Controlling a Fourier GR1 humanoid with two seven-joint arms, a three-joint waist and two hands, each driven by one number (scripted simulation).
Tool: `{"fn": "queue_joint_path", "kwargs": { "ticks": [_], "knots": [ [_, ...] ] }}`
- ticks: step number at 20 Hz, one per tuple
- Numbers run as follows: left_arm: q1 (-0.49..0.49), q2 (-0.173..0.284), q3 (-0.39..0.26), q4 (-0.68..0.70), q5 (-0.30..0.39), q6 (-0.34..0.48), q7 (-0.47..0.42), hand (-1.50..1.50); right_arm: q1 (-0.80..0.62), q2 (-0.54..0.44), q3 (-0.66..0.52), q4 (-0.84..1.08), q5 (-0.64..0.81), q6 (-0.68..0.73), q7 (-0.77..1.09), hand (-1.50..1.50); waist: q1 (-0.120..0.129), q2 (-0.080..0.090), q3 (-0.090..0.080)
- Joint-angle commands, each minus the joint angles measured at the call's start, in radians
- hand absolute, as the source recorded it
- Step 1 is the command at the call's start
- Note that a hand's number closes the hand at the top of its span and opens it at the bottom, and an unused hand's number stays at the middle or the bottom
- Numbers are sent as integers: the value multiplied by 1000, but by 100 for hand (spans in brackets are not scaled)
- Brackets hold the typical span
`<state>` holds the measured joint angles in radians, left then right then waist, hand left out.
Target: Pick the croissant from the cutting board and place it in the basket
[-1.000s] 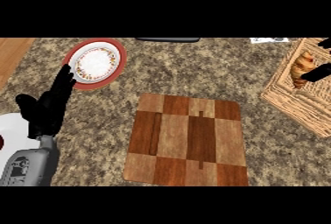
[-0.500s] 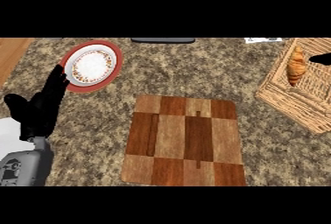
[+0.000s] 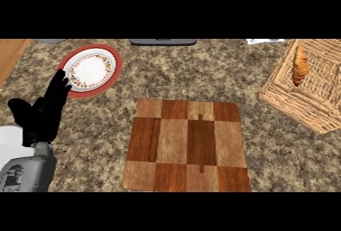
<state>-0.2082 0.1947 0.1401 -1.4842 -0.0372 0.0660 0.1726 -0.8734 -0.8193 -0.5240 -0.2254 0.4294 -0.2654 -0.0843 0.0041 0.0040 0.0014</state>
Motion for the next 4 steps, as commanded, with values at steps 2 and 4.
{"fn": "queue_joint_path", "kwargs": {
  "ticks": [2, 4],
  "knots": [
    [-10, -2, 14, 81, -15, 9, -61, 0, 119, -90, -73, -27, -98, 150, -105, -150, -9, -1, -1],
    [34, 29, 29, -7, 17, -29, -2, 0, 179, 21, -53, -111, -116, 88, -127, -150, -11, -8, -2]
  ]
}}
